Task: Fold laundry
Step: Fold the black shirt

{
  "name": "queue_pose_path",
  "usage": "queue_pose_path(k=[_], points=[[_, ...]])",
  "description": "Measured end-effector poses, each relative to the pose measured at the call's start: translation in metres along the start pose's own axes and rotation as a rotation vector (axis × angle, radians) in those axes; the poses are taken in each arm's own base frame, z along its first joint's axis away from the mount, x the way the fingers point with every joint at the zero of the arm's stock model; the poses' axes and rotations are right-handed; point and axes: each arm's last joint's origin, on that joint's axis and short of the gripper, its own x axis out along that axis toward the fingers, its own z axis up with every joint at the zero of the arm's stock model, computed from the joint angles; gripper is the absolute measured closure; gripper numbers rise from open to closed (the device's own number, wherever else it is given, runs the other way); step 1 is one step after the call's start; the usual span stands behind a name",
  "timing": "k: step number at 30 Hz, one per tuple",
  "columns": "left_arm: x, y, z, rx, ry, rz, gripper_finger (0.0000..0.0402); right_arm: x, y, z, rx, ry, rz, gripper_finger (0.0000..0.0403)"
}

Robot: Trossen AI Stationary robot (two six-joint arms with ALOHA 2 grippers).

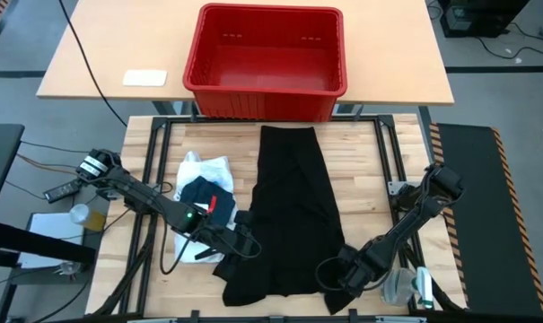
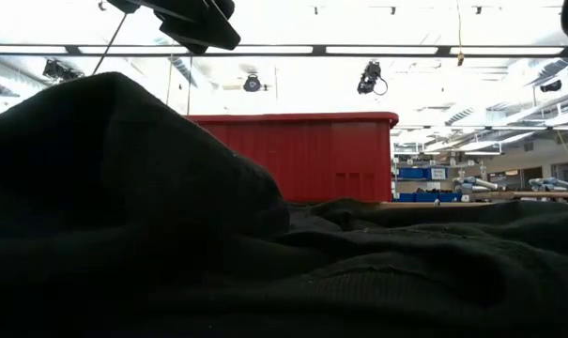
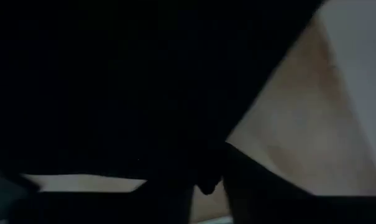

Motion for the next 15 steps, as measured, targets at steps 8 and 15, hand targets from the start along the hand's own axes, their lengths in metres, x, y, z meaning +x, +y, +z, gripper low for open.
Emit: queue_pose_path(k=[8,15], points=[[0.0,0.0,0.0,0.0,0.0,0.0,0.0207,-0.054,-0.034,-0.014,0.028,-0.166,-0.128,0.0381],[0.0,0.0,0.001,-0.002,-0.009,-0.001,0.0207,-0.111,-0.06,-0.03,0.092,-0.127,-0.306,0.0393]])
